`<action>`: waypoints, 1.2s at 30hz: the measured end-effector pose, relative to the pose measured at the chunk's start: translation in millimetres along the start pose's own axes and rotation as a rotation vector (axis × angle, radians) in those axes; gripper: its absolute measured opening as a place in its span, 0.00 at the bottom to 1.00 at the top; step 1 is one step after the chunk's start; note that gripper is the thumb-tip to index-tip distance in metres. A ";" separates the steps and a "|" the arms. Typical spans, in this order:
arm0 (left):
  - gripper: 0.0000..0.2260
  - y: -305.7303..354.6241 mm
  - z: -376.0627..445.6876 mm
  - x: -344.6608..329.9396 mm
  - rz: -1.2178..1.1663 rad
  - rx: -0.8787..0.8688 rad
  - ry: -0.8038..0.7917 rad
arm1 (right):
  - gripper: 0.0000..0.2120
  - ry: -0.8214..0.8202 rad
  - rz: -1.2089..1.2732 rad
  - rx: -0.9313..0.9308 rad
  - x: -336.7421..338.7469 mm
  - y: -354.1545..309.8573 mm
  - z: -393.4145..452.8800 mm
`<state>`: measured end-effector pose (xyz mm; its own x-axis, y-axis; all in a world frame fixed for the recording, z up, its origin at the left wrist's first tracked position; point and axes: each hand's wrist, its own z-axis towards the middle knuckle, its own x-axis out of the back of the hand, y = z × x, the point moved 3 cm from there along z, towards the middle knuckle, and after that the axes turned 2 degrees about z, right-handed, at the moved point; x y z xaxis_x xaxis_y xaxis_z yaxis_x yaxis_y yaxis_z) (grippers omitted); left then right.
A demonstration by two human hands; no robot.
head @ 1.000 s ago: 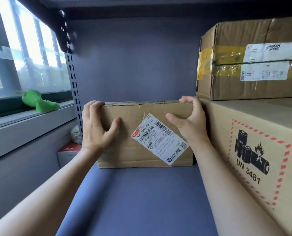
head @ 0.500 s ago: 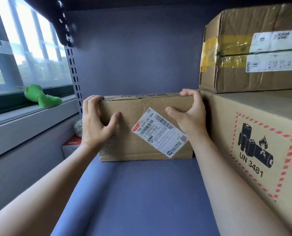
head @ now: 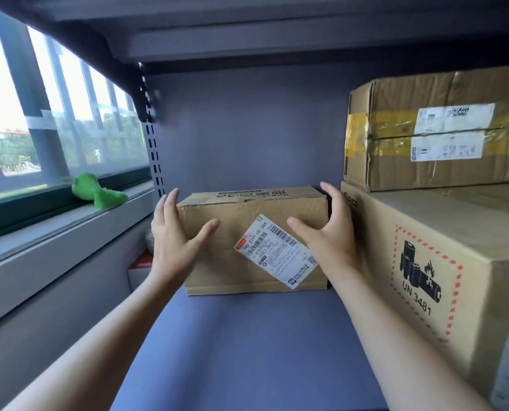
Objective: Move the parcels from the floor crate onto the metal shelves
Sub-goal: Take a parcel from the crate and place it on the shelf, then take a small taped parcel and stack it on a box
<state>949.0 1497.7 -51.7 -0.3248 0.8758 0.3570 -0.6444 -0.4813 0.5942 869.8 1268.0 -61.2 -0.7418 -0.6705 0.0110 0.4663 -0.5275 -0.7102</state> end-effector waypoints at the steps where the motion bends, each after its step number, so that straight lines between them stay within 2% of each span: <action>1: 0.36 5.8 -5.3 4.2 0.006 0.003 0.008 | 0.35 0.002 -0.043 0.029 2.3 -4.6 -6.3; 3: 0.37 18.9 -18.2 14.6 0.022 0.001 0.023 | 0.35 -0.021 -0.106 0.069 6.9 -14.1 -19.7; 6: 0.34 43.1 -45.0 32.0 -0.021 0.012 0.008 | 0.37 -0.118 -0.073 0.064 14.3 -33.0 -49.7; 14: 0.26 109.1 -176.1 66.7 -0.121 -0.027 -0.161 | 0.35 -0.253 0.008 0.041 81.1 -86.9 -167.3; 18: 0.25 141.4 -268.5 71.1 -0.140 0.130 -0.204 | 0.32 -0.303 -0.016 -0.070 163.3 -88.1 -238.0; 21: 0.25 170.9 -341.5 61.4 -0.154 0.303 -0.253 | 0.30 -0.331 -0.023 -0.220 245.9 -79.7 -280.9; 28: 0.27 224.5 -517.3 4.1 -0.109 0.656 -0.345 | 0.38 -0.295 -0.150 -0.531 446.6 -14.4 -376.7; 32: 0.26 248.7 -581.3 -35.5 -0.067 0.753 -0.417 | 0.37 -0.261 -0.181 -0.631 525.7 11.2 -401.0; 36: 0.25 271.8 -620.7 -74.4 -0.072 0.816 -0.468 | 0.38 -0.218 -0.188 -0.727 568.5 33.1 -420.7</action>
<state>368.3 1324.8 -364.1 0.1223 0.8857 0.4479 0.0889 -0.4593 0.8838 260.7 1088.9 -374.6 -0.6302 -0.7312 0.2611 -0.1465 -0.2183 -0.9648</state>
